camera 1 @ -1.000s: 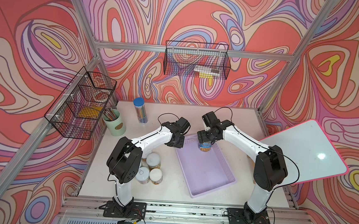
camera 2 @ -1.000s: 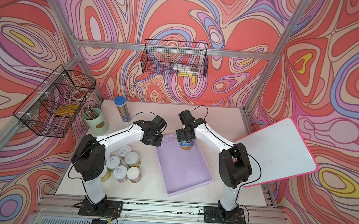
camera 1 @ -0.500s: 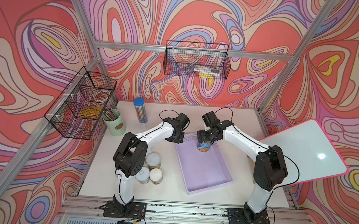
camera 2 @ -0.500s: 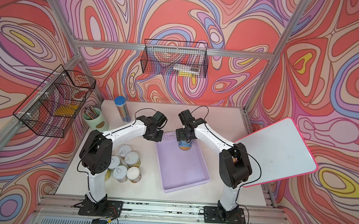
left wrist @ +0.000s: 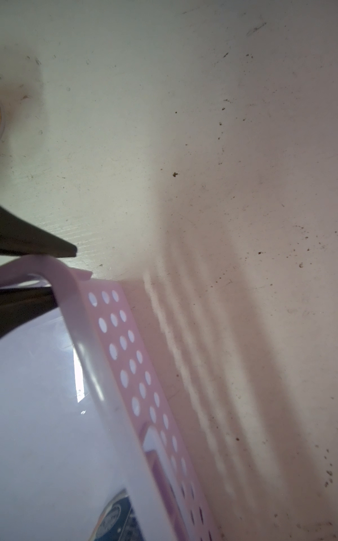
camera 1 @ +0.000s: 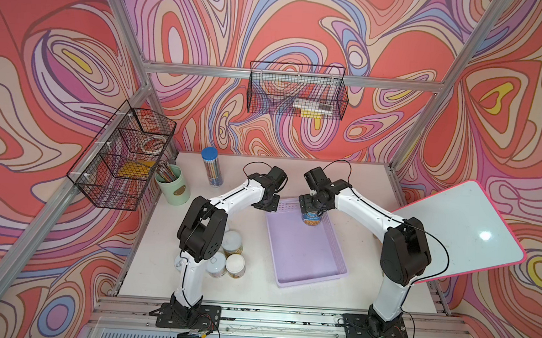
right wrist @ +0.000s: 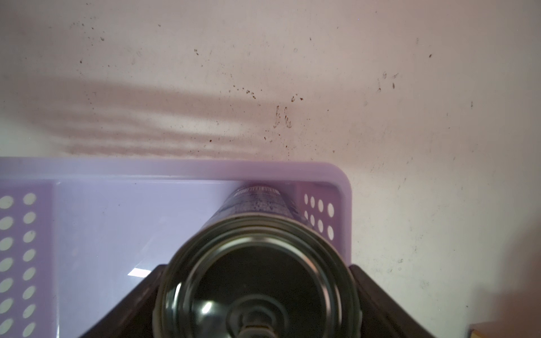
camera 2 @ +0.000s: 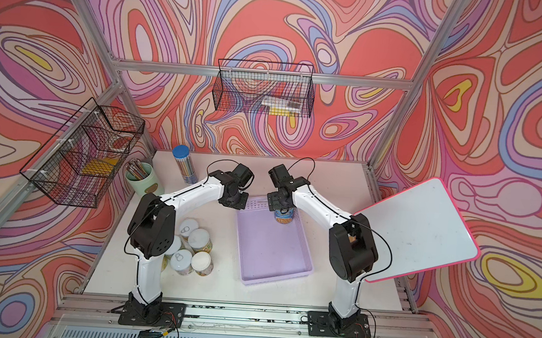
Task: Put the canned food in the basket
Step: Adjust the basket at the center of the board.
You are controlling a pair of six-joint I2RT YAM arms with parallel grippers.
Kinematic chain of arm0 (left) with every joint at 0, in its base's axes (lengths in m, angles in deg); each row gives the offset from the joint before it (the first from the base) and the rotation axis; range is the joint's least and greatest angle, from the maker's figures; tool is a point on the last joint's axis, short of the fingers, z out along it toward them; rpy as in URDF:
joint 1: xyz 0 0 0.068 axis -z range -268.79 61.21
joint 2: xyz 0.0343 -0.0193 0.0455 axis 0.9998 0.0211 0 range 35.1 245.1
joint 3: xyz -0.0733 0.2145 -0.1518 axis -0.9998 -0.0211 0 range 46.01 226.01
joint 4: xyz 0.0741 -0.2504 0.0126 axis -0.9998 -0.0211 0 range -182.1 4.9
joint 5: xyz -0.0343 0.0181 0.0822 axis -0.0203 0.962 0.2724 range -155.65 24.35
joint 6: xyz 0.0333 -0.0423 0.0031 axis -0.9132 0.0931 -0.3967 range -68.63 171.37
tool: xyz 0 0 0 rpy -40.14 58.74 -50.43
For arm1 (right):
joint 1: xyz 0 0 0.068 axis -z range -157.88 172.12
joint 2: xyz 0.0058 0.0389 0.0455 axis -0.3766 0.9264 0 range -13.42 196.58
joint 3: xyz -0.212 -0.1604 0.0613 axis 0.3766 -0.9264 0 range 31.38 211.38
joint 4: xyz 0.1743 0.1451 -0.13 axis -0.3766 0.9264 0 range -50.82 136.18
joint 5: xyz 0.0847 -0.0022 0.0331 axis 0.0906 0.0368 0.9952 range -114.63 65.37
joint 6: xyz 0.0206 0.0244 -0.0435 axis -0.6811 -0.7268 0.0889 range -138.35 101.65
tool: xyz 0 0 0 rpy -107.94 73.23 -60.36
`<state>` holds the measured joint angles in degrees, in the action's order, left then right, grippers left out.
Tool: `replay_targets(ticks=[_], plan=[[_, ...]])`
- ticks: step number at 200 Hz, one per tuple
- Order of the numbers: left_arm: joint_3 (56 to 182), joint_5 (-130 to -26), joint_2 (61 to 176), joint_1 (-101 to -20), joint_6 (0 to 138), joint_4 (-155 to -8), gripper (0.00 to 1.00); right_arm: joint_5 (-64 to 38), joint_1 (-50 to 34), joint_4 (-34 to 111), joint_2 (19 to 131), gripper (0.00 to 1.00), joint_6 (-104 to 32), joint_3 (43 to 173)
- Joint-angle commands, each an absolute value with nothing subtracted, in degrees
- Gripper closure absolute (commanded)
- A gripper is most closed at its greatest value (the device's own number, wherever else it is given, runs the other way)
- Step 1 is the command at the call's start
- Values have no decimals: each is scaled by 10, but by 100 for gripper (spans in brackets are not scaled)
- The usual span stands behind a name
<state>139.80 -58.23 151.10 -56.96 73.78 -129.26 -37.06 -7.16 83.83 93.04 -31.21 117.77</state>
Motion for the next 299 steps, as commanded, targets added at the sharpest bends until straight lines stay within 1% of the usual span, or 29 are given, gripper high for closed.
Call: replay_targets(ticks=[1,36,61,80,114,126,166,188,211,227,251,257,279,299], plan=[[1408,-578,1523,-573,718,-1306,77,-400,-65,794,932,53,-305,1211],[1409,-576,1524,-573,709,-1308,78,-395,-57,785,936,52,-306,1210],[1407,-575,1524,-573,707,-1308,78,-392,-55,787,940,46,-305,1207],[1403,-573,1523,-573,706,-1307,78,-389,-55,785,936,33,-309,1198],[1398,-575,1522,-573,706,-1305,78,-384,-55,787,924,8,-313,1194],[1398,-577,1522,-573,707,-1304,78,-378,-55,789,919,2,-313,1195],[1400,-577,1522,-573,706,-1305,78,-337,-55,776,884,2,-313,1172],[1403,-575,1523,-574,703,-1307,78,-330,-53,760,819,2,-336,1127],[1404,-575,1524,-579,698,-1307,78,-319,-47,734,734,2,-372,1045],[1405,-575,1525,-583,693,-1308,78,-315,-46,726,676,7,-401,989],[1410,-575,1529,-593,681,-1311,78,-315,-45,736,608,20,-444,917],[1411,-574,1529,-595,679,-1312,78,-309,-45,736,594,22,-454,901],[1415,-577,1533,-606,670,-1312,78,-282,-45,741,570,26,-474,858],[1426,-577,1541,-613,662,-1317,78,-273,-45,749,565,33,-486,837]])
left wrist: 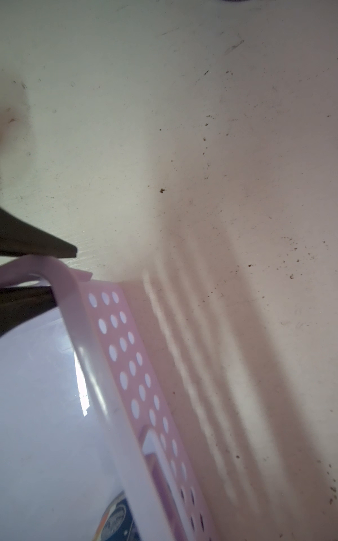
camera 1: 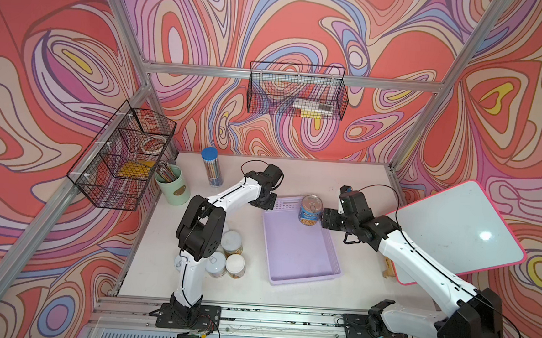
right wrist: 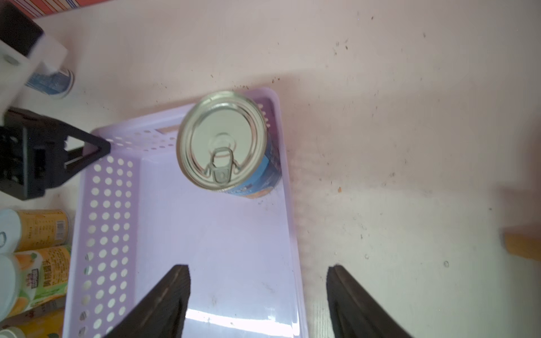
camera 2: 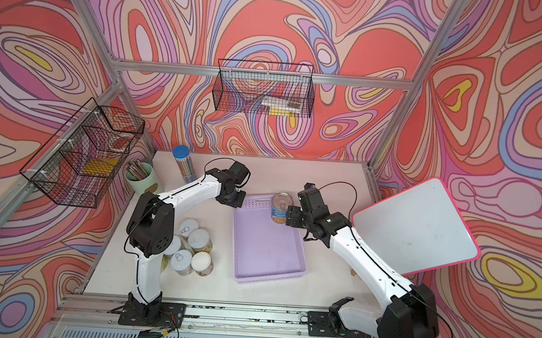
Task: Put the canned food in the basket
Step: Adjust the basket at the center of the board, then pick up the canned food from the center of the board.
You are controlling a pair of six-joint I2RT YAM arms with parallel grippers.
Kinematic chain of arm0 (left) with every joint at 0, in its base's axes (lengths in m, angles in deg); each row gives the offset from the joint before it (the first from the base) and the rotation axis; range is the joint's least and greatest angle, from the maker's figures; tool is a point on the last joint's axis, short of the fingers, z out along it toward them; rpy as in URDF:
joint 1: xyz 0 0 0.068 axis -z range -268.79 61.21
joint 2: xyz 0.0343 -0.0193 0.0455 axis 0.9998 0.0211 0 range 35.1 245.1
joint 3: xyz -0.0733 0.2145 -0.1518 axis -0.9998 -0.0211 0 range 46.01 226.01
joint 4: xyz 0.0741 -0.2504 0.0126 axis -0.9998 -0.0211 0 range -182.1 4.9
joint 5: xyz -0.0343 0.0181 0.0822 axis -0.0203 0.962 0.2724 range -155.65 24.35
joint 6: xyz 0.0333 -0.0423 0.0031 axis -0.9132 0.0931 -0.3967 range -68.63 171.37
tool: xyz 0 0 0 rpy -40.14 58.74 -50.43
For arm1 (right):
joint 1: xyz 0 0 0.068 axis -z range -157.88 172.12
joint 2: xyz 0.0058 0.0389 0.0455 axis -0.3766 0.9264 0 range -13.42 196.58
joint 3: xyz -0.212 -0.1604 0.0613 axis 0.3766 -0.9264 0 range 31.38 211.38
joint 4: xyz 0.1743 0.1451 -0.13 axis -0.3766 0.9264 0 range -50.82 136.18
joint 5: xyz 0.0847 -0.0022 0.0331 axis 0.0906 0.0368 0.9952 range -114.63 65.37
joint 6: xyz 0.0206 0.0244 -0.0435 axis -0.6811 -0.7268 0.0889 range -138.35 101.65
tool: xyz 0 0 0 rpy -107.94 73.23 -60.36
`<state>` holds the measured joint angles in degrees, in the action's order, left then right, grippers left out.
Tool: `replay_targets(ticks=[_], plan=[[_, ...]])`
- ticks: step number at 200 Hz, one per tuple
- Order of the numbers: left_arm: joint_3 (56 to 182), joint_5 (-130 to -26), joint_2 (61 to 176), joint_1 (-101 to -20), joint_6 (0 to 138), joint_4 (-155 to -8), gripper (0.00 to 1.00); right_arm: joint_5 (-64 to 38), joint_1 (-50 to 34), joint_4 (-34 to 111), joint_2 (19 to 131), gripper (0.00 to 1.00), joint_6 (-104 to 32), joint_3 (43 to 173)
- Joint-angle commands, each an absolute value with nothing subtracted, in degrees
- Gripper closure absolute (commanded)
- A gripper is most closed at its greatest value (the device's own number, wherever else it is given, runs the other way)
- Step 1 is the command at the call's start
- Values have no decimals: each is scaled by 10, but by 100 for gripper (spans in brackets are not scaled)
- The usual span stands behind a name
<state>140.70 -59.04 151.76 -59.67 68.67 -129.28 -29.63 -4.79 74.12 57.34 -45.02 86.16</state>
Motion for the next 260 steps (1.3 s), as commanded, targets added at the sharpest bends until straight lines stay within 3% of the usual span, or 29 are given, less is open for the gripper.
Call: replay_targets(ticks=[1,114,141,169,183,211,260], plan=[[1426,-577,1541,-614,661,-1318,78,-272,-45,748,566,34,-487,836],[1458,-586,1561,-616,656,-1336,77,-97,-46,709,631,40,-500,804],[1453,-594,1552,-616,665,-1335,58,-177,-46,751,628,36,-502,816],[1451,-607,1529,-616,678,-1339,29,-294,-46,801,614,27,-503,836],[1438,-607,1501,-616,686,-1340,21,-316,-48,802,599,25,-499,846],[1388,-579,1421,-615,714,-1350,19,-330,-69,779,591,25,-488,873],[1251,-542,1248,-615,753,-1385,17,-376,-189,717,651,22,-466,930]])
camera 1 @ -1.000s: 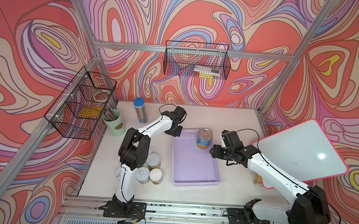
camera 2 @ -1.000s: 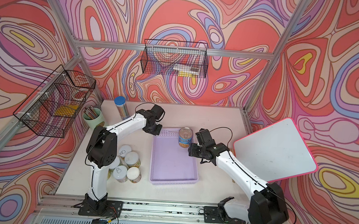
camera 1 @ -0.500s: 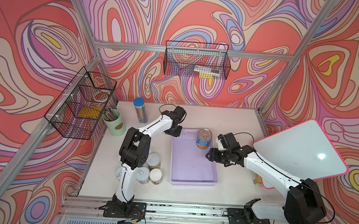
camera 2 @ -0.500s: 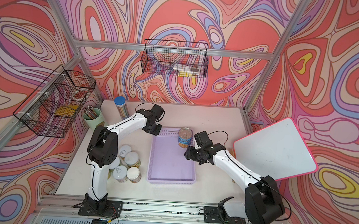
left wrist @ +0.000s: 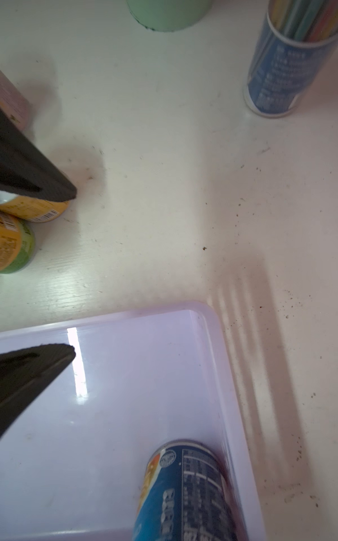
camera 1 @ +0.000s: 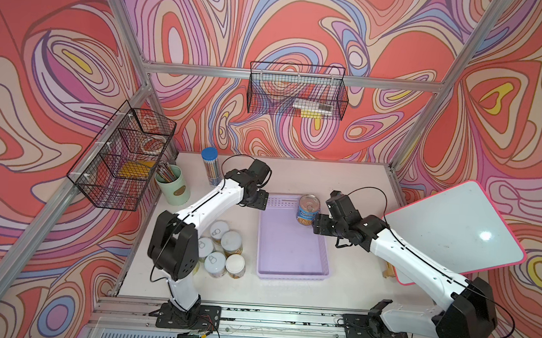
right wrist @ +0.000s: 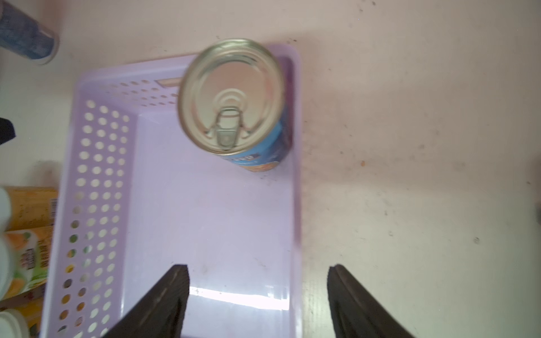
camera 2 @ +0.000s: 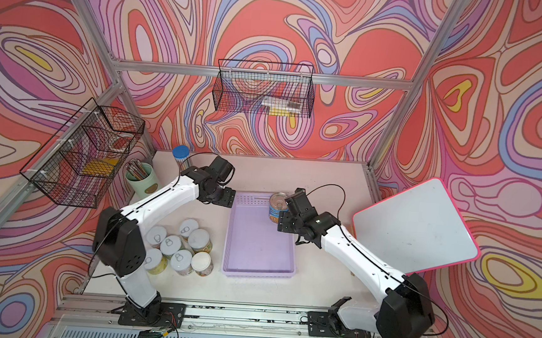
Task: Put the canned food in the basket
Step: Pick up the canned food from the center of the board.
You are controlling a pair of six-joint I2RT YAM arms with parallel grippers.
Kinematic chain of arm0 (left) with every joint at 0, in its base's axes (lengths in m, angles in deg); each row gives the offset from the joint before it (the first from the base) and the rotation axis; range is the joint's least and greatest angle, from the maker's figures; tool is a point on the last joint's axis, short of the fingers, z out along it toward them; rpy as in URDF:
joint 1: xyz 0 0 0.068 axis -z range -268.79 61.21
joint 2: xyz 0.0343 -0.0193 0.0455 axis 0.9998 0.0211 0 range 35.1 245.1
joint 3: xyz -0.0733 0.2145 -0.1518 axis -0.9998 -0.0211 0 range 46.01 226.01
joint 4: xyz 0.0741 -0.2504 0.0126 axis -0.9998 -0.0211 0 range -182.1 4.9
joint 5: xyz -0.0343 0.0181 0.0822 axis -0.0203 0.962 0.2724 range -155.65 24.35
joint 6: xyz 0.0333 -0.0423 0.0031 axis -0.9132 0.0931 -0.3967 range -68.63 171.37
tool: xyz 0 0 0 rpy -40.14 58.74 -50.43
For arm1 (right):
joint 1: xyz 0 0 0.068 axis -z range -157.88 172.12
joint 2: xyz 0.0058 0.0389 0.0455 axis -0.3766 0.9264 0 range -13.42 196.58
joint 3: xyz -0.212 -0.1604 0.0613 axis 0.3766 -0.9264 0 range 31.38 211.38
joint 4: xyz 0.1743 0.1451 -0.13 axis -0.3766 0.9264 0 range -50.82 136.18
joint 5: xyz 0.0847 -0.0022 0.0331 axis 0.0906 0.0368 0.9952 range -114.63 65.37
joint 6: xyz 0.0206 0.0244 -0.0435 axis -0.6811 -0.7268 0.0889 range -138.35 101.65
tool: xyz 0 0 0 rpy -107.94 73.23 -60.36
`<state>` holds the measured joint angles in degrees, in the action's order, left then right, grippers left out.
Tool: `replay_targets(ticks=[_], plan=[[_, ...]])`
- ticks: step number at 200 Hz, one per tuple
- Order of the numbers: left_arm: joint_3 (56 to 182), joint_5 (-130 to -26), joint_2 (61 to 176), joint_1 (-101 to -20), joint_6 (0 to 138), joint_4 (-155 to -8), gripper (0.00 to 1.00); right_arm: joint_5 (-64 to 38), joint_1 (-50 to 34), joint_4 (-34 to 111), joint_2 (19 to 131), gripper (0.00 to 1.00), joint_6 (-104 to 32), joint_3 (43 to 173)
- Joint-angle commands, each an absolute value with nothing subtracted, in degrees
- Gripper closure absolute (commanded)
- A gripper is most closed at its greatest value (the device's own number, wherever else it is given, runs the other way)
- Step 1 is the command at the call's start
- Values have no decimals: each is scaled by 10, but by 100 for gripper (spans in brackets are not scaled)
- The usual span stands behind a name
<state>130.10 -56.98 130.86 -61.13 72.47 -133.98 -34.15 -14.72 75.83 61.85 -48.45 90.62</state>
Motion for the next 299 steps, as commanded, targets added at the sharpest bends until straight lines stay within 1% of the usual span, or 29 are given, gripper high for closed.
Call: replay_targets(ticks=[1,36,43,71,114,142,151,160,166,172,212,239,256,299], plan=[[1249,-541,1245,-615,753,-1387,17,-376,-191,716,653,22,-466,930],[1187,-519,1153,-615,772,-1447,14,-358,-240,656,692,20,-445,956],[1175,-519,1133,-616,778,-1455,11,-359,-251,648,700,19,-441,963],[1137,-532,1043,-624,807,-1479,6,-353,-286,621,733,19,-437,985],[1079,-641,879,-694,832,-1481,5,-301,-315,595,791,17,-441,1024],[1066,-707,802,-748,828,-1491,5,-283,-341,609,839,15,-420,1072],[1064,-733,784,-777,825,-1490,5,-285,-351,620,856,14,-413,1091],[1064,-762,774,-804,821,-1489,5,-286,-359,630,872,12,-406,1109],[1064,-783,769,-823,818,-1490,2,-287,-363,635,877,12,-402,1120],[1064,-806,768,-843,815,-1489,1,-286,-367,639,896,11,-402,1130],[1046,-966,775,-981,797,-1465,1,-267,-377,686,965,2,-397,1205],[1032,-1059,782,-1072,792,-1449,2,-283,-393,738,1012,2,-383,1271],[1034,-1080,785,-1108,782,-1455,3,-291,-400,757,1035,2,-380,1301],[1039,-1053,782,-1119,783,-1460,3,-302,-417,801,1084,2,-367,1368]])
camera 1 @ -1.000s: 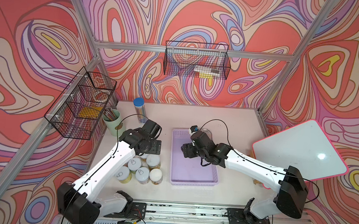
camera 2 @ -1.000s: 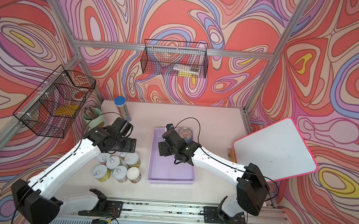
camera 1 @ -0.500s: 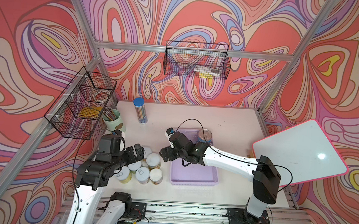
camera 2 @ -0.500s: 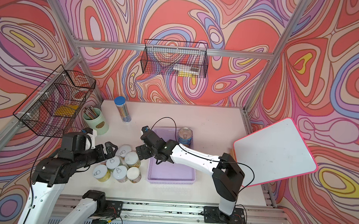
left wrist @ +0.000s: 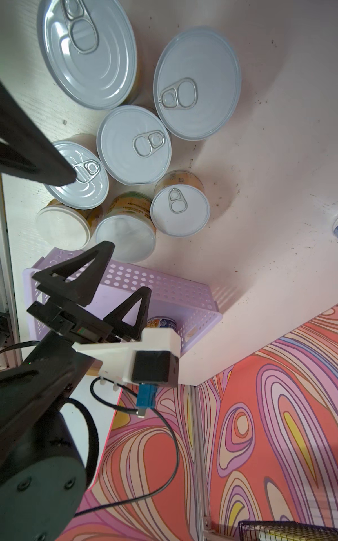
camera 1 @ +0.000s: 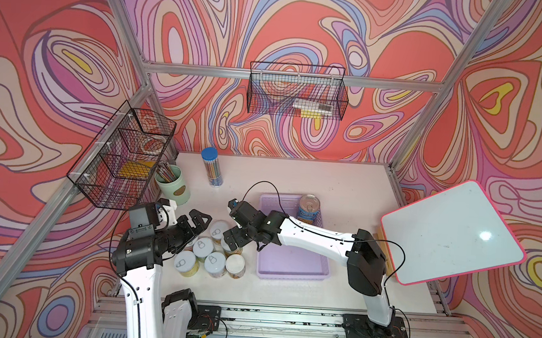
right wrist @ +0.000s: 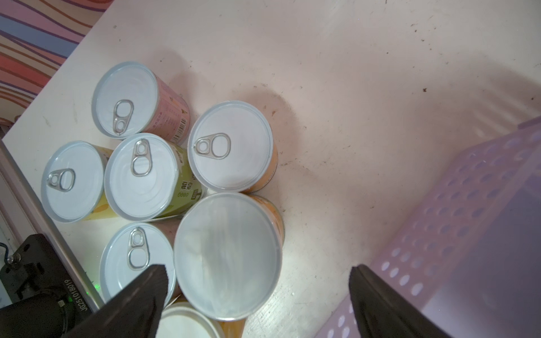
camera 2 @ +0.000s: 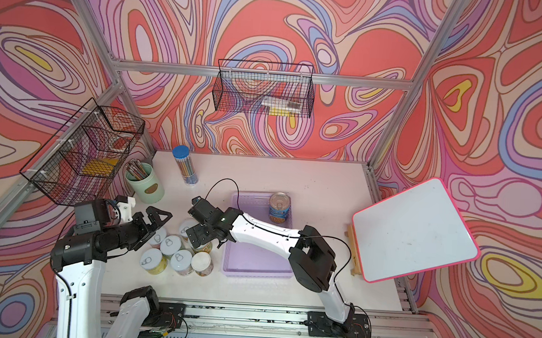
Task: Put the canned food in the basket
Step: Pick up the canned food from the center of the board.
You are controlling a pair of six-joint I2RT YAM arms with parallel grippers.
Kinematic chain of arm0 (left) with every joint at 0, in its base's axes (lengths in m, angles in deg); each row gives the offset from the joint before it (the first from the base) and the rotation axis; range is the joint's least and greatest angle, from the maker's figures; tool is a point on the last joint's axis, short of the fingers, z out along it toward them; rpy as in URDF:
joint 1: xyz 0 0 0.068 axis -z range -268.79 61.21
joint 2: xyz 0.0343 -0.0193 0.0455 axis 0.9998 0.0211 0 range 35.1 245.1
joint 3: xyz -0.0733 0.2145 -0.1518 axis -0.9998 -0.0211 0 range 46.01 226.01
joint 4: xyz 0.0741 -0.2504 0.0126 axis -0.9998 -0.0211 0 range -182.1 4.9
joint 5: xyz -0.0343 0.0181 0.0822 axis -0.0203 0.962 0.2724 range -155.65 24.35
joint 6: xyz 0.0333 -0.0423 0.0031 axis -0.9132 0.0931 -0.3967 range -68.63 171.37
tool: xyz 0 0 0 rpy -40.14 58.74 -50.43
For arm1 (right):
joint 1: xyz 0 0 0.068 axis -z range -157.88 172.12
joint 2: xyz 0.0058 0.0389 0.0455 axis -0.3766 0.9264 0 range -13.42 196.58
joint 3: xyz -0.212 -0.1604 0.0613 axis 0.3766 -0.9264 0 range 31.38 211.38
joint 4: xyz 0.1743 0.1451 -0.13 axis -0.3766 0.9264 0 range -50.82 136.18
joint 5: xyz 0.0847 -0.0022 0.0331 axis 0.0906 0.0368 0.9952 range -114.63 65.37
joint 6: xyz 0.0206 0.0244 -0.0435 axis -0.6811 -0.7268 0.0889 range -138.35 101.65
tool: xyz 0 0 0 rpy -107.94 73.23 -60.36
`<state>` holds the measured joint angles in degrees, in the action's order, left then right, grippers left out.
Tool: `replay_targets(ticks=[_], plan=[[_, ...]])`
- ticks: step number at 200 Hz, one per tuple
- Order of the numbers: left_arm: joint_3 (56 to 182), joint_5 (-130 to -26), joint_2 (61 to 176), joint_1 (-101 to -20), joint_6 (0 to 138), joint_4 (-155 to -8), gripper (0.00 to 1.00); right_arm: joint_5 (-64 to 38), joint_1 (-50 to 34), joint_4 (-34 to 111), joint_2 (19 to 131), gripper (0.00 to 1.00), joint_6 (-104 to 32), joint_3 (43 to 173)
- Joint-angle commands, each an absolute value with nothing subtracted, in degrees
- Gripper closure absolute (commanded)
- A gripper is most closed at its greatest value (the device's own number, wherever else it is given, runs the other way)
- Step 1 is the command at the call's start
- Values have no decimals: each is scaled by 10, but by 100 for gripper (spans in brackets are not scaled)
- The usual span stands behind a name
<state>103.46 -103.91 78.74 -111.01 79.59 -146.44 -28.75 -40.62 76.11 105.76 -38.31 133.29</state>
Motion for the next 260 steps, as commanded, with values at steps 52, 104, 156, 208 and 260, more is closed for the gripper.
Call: replay_targets(ticks=[52,104,156,208,260], plan=[[1037,-1042,784,-1124,783,-1460,5,-336,-437,860,1141,2,-357,1445],[1037,-1044,791,-1125,780,-1459,6,-352,-446,904,1188,3,-350,1506],[1036,-1044,793,-1125,779,-1458,6,-364,-448,922,1211,11,-347,1536],[1037,-1046,796,-1125,778,-1457,6,-360,-449,931,1229,14,-346,1561],[1035,-1042,793,-1125,776,-1457,7,-357,-448,938,1238,18,-346,1573]])
